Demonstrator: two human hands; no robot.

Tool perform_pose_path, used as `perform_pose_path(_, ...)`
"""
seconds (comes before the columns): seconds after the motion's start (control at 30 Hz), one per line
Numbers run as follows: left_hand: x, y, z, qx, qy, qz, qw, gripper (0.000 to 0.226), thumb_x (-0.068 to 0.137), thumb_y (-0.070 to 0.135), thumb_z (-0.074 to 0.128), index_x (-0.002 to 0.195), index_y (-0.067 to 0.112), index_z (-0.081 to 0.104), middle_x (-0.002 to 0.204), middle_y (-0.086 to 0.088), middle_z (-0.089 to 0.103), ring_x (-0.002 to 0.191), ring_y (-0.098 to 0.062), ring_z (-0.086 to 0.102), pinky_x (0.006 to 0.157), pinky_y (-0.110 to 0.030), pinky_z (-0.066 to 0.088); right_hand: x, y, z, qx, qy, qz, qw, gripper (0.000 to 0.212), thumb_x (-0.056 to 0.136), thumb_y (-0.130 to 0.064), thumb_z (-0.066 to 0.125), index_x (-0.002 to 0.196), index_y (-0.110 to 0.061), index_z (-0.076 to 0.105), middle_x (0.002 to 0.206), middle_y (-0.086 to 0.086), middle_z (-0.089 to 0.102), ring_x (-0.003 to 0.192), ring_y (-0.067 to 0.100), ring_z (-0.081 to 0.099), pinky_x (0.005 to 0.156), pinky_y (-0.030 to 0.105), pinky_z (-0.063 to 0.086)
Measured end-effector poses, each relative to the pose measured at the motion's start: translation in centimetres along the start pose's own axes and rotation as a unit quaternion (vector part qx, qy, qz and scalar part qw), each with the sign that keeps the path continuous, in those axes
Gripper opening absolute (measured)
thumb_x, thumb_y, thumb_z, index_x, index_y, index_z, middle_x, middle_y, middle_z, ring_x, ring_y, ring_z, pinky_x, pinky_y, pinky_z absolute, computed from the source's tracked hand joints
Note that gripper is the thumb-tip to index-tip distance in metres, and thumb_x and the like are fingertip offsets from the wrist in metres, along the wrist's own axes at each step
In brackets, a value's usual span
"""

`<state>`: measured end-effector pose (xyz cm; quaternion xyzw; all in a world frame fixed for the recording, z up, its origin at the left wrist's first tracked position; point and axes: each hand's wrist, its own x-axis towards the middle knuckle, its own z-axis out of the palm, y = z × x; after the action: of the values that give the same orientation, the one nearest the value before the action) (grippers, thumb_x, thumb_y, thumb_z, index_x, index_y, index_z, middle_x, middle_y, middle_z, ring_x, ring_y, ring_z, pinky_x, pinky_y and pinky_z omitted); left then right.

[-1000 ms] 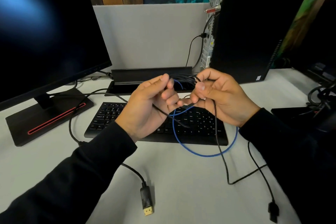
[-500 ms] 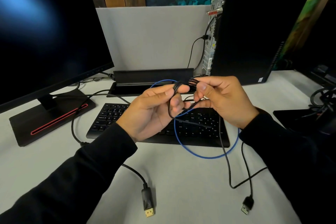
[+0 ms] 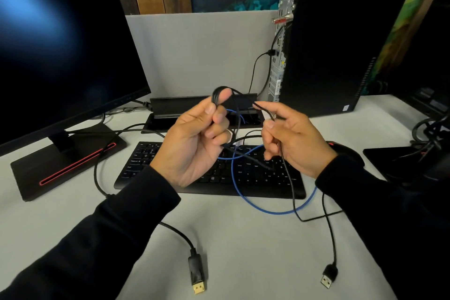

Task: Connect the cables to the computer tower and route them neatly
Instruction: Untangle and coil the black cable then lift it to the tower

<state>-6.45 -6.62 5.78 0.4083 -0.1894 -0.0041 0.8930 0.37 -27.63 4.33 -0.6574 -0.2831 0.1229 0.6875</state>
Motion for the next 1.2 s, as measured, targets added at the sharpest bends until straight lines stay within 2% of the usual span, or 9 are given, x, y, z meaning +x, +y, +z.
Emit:
perform_pose_path(0.1,0.2,0.3,-0.7,-0.006,0.043,0.022,0.999,0.035,0.102,0.009,0.044,0.13,0.008,0.065,0.082,0.001,0.052,0.064,-0.007,0.041,0.063,-0.02,0.043,0.1,0.6,-0.3,0.061,0.008,0.102,0.993,0.041,0.108,-0.005,0.043,0.137,-0.027,0.06,0.077,0.005,0.054,0.058,0.014,0.045,0.052,0.027,0.048)
perform_pose_path(0.17,0.2,0.0,-0.9,0.018,0.061,0.027,0.998,0.036,0.102,0.007,0.044,0.133,0.008,0.062,0.084,0.0,0.053,0.068,-0.009,0.045,0.067,-0.022,0.046,0.0,1.1,0.0,-0.136,0.05,0.074,0.987,0.037,0.109,-0.009,0.045,0.133,-0.029,0.064,0.076,0.0,0.056,0.052,0.005,0.044,0.048,0.016,0.039)
perform_pose_path(0.27,0.1,-0.8,-1.2,0.122,0.063,0.029,0.99,0.034,0.101,0.006,0.045,0.132,0.006,0.062,0.085,-0.001,0.059,0.08,-0.015,0.058,0.08,-0.027,0.052,-0.2,1.0,1.0,-0.513,-0.019,-0.063,0.856,0.032,0.108,-0.018,0.048,0.131,-0.029,0.068,0.078,-0.01,0.059,0.069,0.004,0.057,0.067,0.015,0.047)
perform_pose_path(0.37,-0.1,-1.6,-1.7,0.264,0.036,0.037,0.963,0.028,0.105,0.004,0.044,0.125,0.003,0.064,0.092,-0.001,0.067,0.114,-0.028,0.067,0.102,-0.041,0.052,-0.5,-0.3,2.8,-0.629,-0.125,-0.091,0.762,0.025,0.107,-0.02,0.048,0.121,-0.028,0.066,0.086,-0.007,0.056,0.082,0.016,0.054,0.078,0.043,0.052)
perform_pose_path(0.57,-0.6,-2.1,-1.1,0.351,0.031,0.005,0.936,0.028,0.107,0.009,0.046,0.123,0.011,0.069,0.109,-0.006,0.073,0.106,-0.024,0.068,0.092,-0.043,0.053,-0.9,-2.4,3.0,-0.503,-0.077,-0.249,0.824,0.005,0.1,-0.016,0.064,0.101,-0.015,0.069,0.089,-0.007,0.057,0.077,0.007,0.049,0.07,0.025,0.047)
perform_pose_path(0.8,-0.5,-2.4,0.0,0.317,0.007,-0.112,0.942,0.032,0.108,0.006,0.036,0.094,-0.01,0.059,0.069,-0.011,0.046,0.054,-0.015,0.03,0.051,-0.026,0.026,0.1,-2.6,0.6,-0.492,-0.001,-0.281,0.824,0.031,0.084,-0.044,0.078,0.092,-0.015,0.07,0.081,-0.004,0.057,0.071,0.009,0.051,0.064,0.027,0.047)
perform_pose_path(0.93,-0.6,-1.7,0.4,0.207,0.016,-0.153,0.966,0.044,0.107,0.013,0.037,0.082,0.017,0.073,0.065,-0.003,0.031,0.053,-0.011,0.019,0.05,-0.027,0.016,0.3,-2.6,-0.8,-0.39,-0.008,-0.154,0.908,0.043,0.083,-0.051,0.073,0.119,-0.028,0.074,0.09,-0.004,0.062,0.071,0.0,0.056,0.066,0.021,0.047)
perform_pose_path(1.07,-0.4,-1.3,0.4,0.099,-0.009,-0.139,0.985,0.03,0.106,0.017,0.041,0.094,0.012,0.068,0.066,0.002,0.028,0.054,-0.01,0.021,0.052,-0.025,0.023,0.0,-1.3,0.2,-0.167,-0.098,-0.005,0.981,0.028,0.101,-0.047,0.057,0.087,-0.028,0.074,0.09,0.014,0.065,0.081,0.027,0.062,0.082,0.05,0.055)
perform_pose_path(1.2,-0.4,-0.9,0.7,0.044,-0.03,-0.145,0.988,0.021,0.101,0.019,0.044,0.088,0.01,0.058,0.064,0.002,0.033,0.056,-0.014,0.036,0.064,-0.031,0.045,-0.1,-1.6,1.1,0.08,-0.111,0.037,0.99,0.036,0.103,-0.032,0.047,0.075,-0.01,0.052,0.081,0.015,0.057,0.093,0.031,0.059,0.091,0.043,0.051)
